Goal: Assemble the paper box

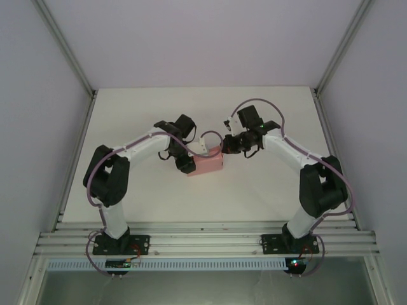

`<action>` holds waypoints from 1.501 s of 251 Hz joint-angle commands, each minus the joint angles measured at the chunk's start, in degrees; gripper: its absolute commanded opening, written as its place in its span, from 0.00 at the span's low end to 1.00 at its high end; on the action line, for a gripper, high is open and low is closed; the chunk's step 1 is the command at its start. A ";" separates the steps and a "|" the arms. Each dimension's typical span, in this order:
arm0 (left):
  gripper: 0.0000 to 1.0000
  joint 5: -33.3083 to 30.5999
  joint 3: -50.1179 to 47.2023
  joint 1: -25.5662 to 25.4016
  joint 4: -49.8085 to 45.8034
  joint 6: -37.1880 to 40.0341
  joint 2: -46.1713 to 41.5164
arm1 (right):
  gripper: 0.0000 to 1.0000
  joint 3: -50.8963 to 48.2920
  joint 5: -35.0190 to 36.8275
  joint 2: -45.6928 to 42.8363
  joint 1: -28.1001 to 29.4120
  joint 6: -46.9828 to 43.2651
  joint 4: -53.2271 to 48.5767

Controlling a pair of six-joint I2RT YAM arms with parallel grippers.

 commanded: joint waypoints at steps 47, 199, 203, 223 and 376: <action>0.47 -0.17 0.30 -0.23 2.26 -0.61 1.28 | 0.00 -14.85 9.01 -2.44 3.43 -1.46 15.71; 1.00 -10.77 -4.71 -0.22 8.13 -16.69 -15.67 | 0.00 -16.37 22.27 -7.77 8.51 0.28 14.91; 1.00 -11.40 -5.20 -0.24 8.20 -17.75 -16.36 | 0.00 -16.31 22.36 -7.79 8.48 0.36 14.95; 1.00 -14.15 -7.49 -0.16 8.44 -23.28 -19.57 | 0.00 -16.46 22.60 -7.91 8.78 0.72 14.76; 0.12 -15.85 -9.97 -3.93 5.05 -42.08 -19.28 | 0.00 -16.96 25.33 -9.11 11.23 3.36 14.21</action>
